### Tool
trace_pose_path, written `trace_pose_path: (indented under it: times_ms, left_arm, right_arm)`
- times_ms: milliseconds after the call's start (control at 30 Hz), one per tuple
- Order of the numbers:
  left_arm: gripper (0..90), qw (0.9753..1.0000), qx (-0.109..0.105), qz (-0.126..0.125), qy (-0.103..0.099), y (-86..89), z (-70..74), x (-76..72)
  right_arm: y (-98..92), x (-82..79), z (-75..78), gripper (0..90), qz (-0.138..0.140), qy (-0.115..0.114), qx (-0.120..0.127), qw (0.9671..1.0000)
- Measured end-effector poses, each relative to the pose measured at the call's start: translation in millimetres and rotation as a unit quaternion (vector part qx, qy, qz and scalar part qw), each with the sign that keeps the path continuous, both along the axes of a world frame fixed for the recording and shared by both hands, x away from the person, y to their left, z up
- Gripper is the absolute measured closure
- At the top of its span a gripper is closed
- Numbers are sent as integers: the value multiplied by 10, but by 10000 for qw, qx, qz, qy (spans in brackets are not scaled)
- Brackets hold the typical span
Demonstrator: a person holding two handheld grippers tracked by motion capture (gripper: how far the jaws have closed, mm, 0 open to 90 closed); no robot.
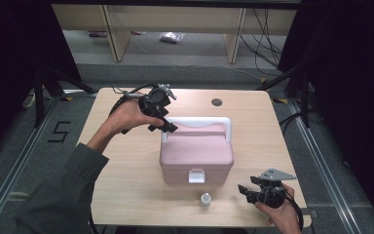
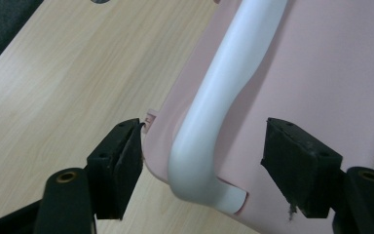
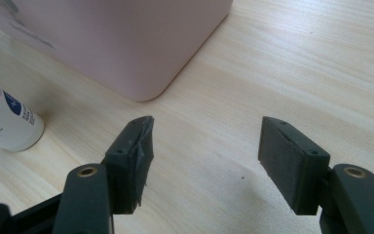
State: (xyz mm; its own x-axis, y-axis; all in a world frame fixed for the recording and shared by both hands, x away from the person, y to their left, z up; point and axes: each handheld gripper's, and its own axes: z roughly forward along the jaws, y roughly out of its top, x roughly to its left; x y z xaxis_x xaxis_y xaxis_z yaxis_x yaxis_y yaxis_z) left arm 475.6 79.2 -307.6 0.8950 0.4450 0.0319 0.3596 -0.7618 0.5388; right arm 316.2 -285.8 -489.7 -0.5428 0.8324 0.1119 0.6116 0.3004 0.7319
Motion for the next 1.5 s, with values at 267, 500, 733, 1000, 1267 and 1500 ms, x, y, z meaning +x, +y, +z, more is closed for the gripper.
trace_pose_path:
  times_ms: [267,500,733,1000,1267,1500]
  left_arm:
    - [394,9998,120,-187,0,-107,-7,17]
    - [401,9994,247,-255,14,-172,-32,25]
    - [419,9988,350,-326,30,-209,-33,52]
    - [465,9983,424,-410,35,-240,-62,59]
    - [649,9976,513,-453,-105,-193,-36,89]
    - [678,9945,688,-744,-274,-204,21,49]
  right_arm:
    - [-1,-27,7,386,-89,96,49,9999]
    - [3,-26,5,386,-18,-55,-34,10000]
    - [-9,-36,-3,386,-97,9,1,10000]
    - [-22,-48,-6,386,-145,38,29,9999]
    - [-43,-38,-6,385,-95,-57,-83,9999]
    - [-37,-42,-4,384,-97,-44,-66,9999]
